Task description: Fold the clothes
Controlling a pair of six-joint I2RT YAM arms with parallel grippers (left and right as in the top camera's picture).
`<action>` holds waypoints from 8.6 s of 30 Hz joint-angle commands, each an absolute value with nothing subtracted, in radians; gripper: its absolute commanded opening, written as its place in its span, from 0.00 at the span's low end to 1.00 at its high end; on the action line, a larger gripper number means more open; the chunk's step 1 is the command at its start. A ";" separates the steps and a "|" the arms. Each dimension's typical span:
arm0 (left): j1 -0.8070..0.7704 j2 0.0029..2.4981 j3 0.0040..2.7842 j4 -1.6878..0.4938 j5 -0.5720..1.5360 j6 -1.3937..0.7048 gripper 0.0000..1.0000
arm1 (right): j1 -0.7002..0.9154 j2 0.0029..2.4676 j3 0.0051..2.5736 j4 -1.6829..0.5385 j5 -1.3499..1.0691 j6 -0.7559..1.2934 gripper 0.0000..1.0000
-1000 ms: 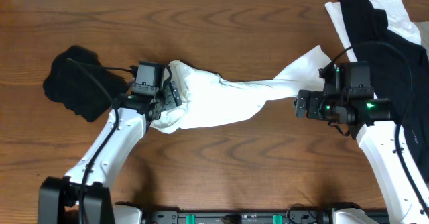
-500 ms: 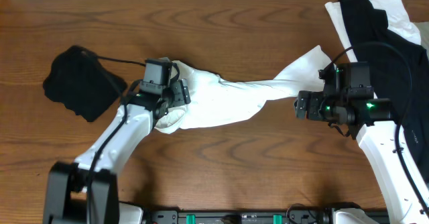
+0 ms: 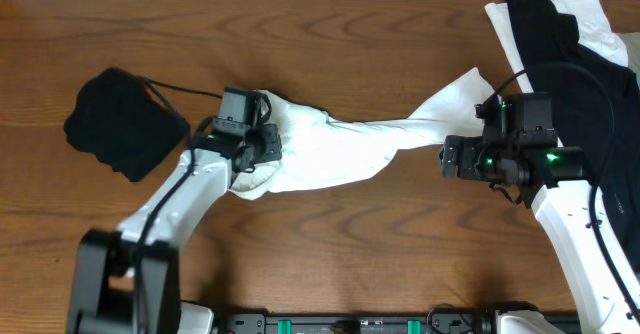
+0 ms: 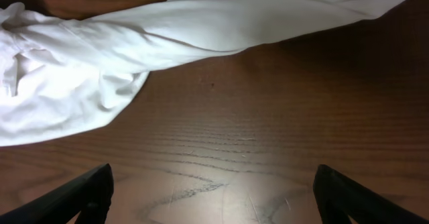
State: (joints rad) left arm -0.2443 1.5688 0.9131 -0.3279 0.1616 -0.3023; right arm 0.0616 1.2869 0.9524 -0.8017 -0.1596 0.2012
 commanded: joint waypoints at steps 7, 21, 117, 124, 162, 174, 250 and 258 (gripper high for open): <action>-0.245 1.074 1.135 -0.626 0.298 -0.179 0.06 | 0.052 1.275 0.954 -0.808 -0.154 0.178 0.94; -0.245 0.831 1.136 -0.606 0.282 -0.138 0.06 | 0.072 1.277 0.953 -0.859 -0.375 0.070 0.94; -0.232 1.192 1.574 -0.936 0.306 -0.233 0.06 | 0.286 1.366 0.953 -0.758 -0.277 0.053 0.95; -0.233 1.050 1.783 -0.831 0.307 -0.233 0.06 | 0.339 1.366 0.953 -0.723 -0.303 -0.009 0.98; -0.232 1.024 1.872 -0.801 0.097 -0.130 0.06 | 0.609 1.347 0.954 -0.471 0.354 0.457 0.73; -0.233 1.074 1.869 -0.829 0.071 -0.134 0.06 | 0.399 1.342 0.953 -0.354 -0.784 0.162 0.78; -0.344 1.249 1.871 -0.414 -0.414 -0.446 0.06 | 1.001 1.461 0.953 -0.122 0.161 0.408 0.61; -0.361 1.287 1.871 -0.374 -0.422 -0.447 0.06 | 1.077 1.461 0.953 -0.066 0.132 0.413 0.61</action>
